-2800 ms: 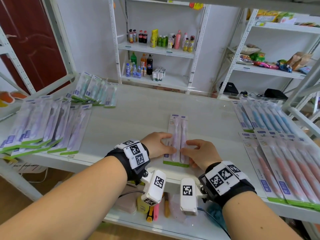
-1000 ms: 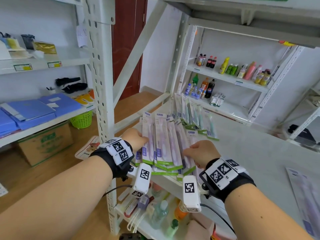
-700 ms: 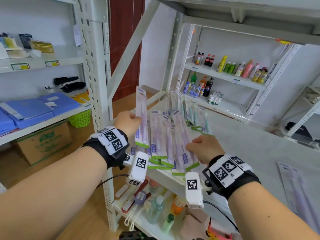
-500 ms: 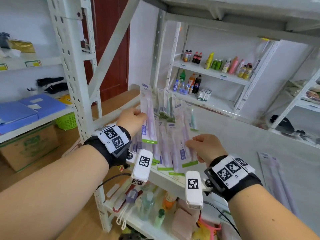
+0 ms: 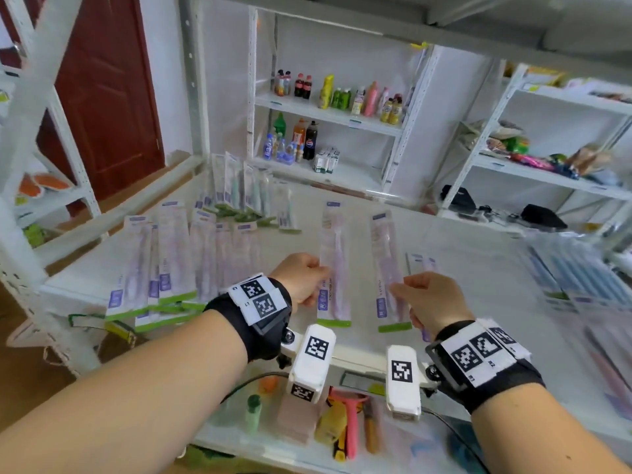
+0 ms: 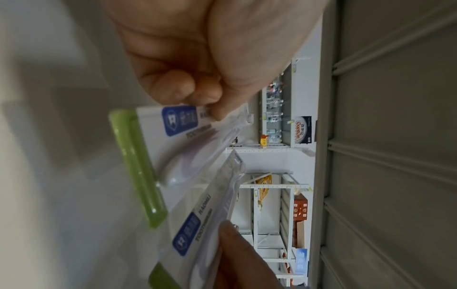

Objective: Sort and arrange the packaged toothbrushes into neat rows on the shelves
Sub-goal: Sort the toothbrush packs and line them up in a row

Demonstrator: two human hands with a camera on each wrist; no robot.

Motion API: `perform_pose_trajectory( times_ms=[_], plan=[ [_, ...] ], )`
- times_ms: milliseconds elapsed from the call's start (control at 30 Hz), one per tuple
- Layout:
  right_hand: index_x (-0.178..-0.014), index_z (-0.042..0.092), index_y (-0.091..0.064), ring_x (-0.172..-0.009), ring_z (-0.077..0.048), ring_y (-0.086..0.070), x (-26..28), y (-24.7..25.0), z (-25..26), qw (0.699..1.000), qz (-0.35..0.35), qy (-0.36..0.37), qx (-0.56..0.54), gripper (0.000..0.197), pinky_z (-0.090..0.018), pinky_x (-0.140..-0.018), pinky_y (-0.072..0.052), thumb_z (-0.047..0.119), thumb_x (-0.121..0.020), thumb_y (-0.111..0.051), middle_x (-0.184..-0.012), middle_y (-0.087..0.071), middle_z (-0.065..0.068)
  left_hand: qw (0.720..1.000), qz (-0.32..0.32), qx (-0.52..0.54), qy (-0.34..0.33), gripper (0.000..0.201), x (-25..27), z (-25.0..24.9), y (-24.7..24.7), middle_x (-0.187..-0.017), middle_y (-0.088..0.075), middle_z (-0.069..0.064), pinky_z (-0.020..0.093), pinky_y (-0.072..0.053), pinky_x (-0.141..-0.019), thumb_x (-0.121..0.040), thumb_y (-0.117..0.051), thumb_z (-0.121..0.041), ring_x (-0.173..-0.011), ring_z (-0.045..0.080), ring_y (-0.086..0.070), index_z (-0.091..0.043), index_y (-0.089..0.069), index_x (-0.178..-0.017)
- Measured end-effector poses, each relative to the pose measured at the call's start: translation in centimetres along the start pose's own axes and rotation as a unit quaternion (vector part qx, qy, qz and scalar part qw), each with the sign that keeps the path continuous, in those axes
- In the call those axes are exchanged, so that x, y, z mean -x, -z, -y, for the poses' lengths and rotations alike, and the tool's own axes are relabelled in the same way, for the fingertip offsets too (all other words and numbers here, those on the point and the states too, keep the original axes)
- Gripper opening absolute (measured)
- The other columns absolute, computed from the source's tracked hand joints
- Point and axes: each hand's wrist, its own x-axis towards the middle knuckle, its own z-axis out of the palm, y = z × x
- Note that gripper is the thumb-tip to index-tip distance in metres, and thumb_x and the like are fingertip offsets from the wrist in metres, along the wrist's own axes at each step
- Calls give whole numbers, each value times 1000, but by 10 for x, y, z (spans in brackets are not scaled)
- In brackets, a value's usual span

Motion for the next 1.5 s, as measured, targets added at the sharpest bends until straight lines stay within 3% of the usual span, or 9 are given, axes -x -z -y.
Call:
perform_pose_trajectory(
  times_ms=[200, 333, 600, 733, 867, 1067, 1267, 1433, 1500],
  plan=[
    [-105, 10, -66, -49, -13, -55, 0, 15, -26, 1000, -21, -21, 1, 26, -21, -46, -42, 26, -85, -66, -87, -70, -9, 998, 43, 1, 43, 30, -7, 5, -39, -35, -42, -6, 17, -30, -35, -91, -43, 1, -29, 8, -38, -13, -51, -65],
    [-112, 12, -62, -52, -13, -58, -5, 20, -36, 999, -31, -40, 1, 32, -21, -47, -44, 25, -84, -67, -93, -70, -8, 997, 58, -25, 41, 28, -9, 6, -54, -43, -46, 0, 21, -35, -39, -90, -44, 0, -39, 14, -42, -13, -53, -67],
    [-123, 16, -54, -75, -24, -60, -13, 19, -47, 998, -11, -44, 43, 41, -32, -71, -56, 20, -84, -65, -110, -64, -9, 996, 50, -55, 55, 18, -15, 8, -61, -62, -51, 4, 21, -45, -44, -92, -46, -6, -50, 13, -49, -15, -57, -82],
    [-129, 19, -50, -81, -22, -64, -17, 18, -49, 995, -10, -33, 90, 45, -22, -58, -49, 24, -86, -62, -117, -62, -9, 996, 50, -57, 51, 17, -16, 9, -61, -63, -52, 4, 20, -45, -44, -92, -45, -6, -50, 13, -49, -14, -57, -83],
    [-128, 21, -53, -93, -18, -59, -16, 17, -49, 990, -31, -27, 132, 44, -22, -70, -41, 28, -85, -61, -127, -58, -3, 996, 48, -60, 43, 17, -17, 10, -62, -64, -53, 4, 18, -44, -41, -92, -46, -5, -50, 11, -50, -14, -57, -82],
    [-129, 21, -53, -105, -20, -58, -16, 17, -49, 980, -19, -31, 196, 46, -25, -78, -38, 34, -86, -58, -125, -59, 0, 995, 57, -48, 65, 14, -18, 10, -60, -65, -55, 5, 22, -48, -48, -91, -49, -6, -51, 13, -52, -14, -59, -85],
    [-121, 19, -57, -90, -17, -59, -16, 21, -48, 980, -7, -46, 196, 38, -27, -79, -48, 30, -85, -58, -108, -61, -1, 995, 56, -40, 72, 14, -19, 10, -60, -64, -55, 4, 21, -46, -45, -91, -50, -7, -50, 13, -51, -15, -59, -84],
    [-119, 18, -60, -96, -18, -59, -17, 33, -54, 990, -15, -47, 135, 36, -26, -80, -44, 26, -84, -61, -117, -62, -3, 994, 65, -37, 79, 7, -19, 4, -63, -63, -53, 5, 18, -42, -39, -92, -51, -7, -48, 13, -48, -9, -58, -93],
    [-115, 16, -63, -83, -11, -58, -18, 40, -59, 996, -32, -36, 69, 33, -21, -69, -43, 24, -82, -64, -107, -64, -2, 994, 69, -43, 75, 6, -19, 1, -68, -64, -53, 5, 19, -44, -41, -92, -52, -8, -50, 12, -49, -9, -57, -94]
  ],
)
